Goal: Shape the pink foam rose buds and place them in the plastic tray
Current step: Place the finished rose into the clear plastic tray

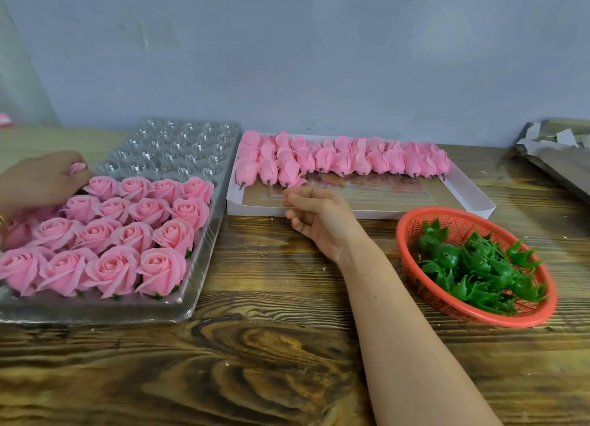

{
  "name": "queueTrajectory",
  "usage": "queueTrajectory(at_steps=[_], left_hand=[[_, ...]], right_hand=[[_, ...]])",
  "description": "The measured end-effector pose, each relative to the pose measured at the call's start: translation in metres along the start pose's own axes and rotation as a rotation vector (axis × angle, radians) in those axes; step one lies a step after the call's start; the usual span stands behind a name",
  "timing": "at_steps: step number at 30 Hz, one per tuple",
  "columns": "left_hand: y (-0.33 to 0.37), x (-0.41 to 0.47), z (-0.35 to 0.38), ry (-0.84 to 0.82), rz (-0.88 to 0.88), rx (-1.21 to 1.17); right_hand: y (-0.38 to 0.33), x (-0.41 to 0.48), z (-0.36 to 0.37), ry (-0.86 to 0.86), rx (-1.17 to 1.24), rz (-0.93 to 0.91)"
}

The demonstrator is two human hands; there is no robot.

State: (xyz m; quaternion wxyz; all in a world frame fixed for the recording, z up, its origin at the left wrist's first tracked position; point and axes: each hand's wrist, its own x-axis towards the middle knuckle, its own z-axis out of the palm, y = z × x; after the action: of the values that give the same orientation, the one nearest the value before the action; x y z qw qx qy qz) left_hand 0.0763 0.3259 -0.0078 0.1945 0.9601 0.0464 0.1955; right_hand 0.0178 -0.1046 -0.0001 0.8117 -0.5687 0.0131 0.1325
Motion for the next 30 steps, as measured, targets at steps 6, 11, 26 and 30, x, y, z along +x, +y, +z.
queueTrajectory(at_steps=[6, 11, 26, 30], left_hand=[[-0.02, 0.011, 0.008, -0.001, -0.031, 0.063], [-0.016, 0.008, 0.008, -0.026, -0.005, 0.047], [0.008, -0.003, -0.005, -0.128, 0.013, 0.043], [0.006, -0.001, -0.004, -0.113, 0.0, 0.083]], right_hand=[[0.0, -0.001, 0.001, 0.002, -0.004, -0.006], [-0.001, -0.001, 0.001, 0.005, -0.006, -0.001], [0.0, -0.001, 0.0, 0.002, -0.008, 0.006], [0.0, -0.001, 0.001, 0.003, -0.01, 0.005]])
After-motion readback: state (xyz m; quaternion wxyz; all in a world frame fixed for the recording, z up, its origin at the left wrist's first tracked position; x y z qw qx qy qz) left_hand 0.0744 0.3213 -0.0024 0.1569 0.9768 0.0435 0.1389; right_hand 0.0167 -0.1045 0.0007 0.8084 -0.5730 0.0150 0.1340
